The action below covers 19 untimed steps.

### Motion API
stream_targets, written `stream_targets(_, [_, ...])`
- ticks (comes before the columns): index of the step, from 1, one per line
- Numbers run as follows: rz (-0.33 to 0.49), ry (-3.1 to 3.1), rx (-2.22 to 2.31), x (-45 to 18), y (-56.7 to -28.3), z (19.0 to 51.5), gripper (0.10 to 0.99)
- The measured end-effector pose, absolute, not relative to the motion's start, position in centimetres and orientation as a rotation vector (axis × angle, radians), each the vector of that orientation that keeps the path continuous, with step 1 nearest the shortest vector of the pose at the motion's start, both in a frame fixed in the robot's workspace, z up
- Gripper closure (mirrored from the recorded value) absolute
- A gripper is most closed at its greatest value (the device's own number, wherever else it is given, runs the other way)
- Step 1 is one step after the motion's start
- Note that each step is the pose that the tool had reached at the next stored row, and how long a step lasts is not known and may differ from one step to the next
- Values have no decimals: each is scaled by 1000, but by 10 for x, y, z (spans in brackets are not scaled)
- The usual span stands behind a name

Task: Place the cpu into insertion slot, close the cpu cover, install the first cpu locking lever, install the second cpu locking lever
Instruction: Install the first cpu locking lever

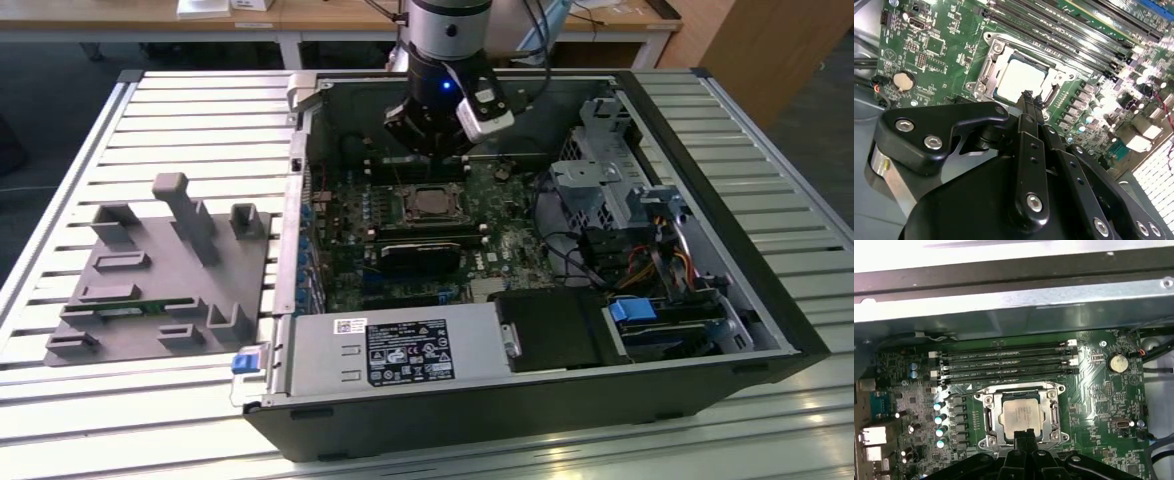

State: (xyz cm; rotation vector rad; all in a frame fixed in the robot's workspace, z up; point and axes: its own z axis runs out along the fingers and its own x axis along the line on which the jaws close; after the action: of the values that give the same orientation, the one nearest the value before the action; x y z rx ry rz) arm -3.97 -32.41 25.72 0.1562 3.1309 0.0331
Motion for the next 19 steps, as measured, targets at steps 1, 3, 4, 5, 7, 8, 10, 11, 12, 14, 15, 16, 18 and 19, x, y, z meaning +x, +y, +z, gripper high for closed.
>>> stream_targets(1, [33,3131,142,-40,-324,257,980])
stream_targets(3, [33,3131,123,-40,-324,257,980])
stream_targets(4, [33,3131,120,-40,-324,257,980])
stream_targets(5, [33,3130,119,-40,-324,257,980])
stream_targets(7, [33,3130,117,-40,-324,257,980])
stream_targets(8, [33,3130,117,-40,-324,257,980])
stream_targets(10, [33,3130,116,-40,-324,257,980])
stream_targets(11, [33,3130,116,-40,-324,257,980])
stream_targets(12, [33,3130,115,-40,-324,257,980])
stream_targets(14, [33,3129,115,-40,-324,257,980])
stream_targets(15, [33,3129,115,-40,-324,257,980])
stream_targets(16, [34,3129,115,-41,-324,257,980])
stream_targets(18, [33,3129,115,-42,-324,257,980])
stream_targets(19, [33,3129,115,-42,-324,257,980])
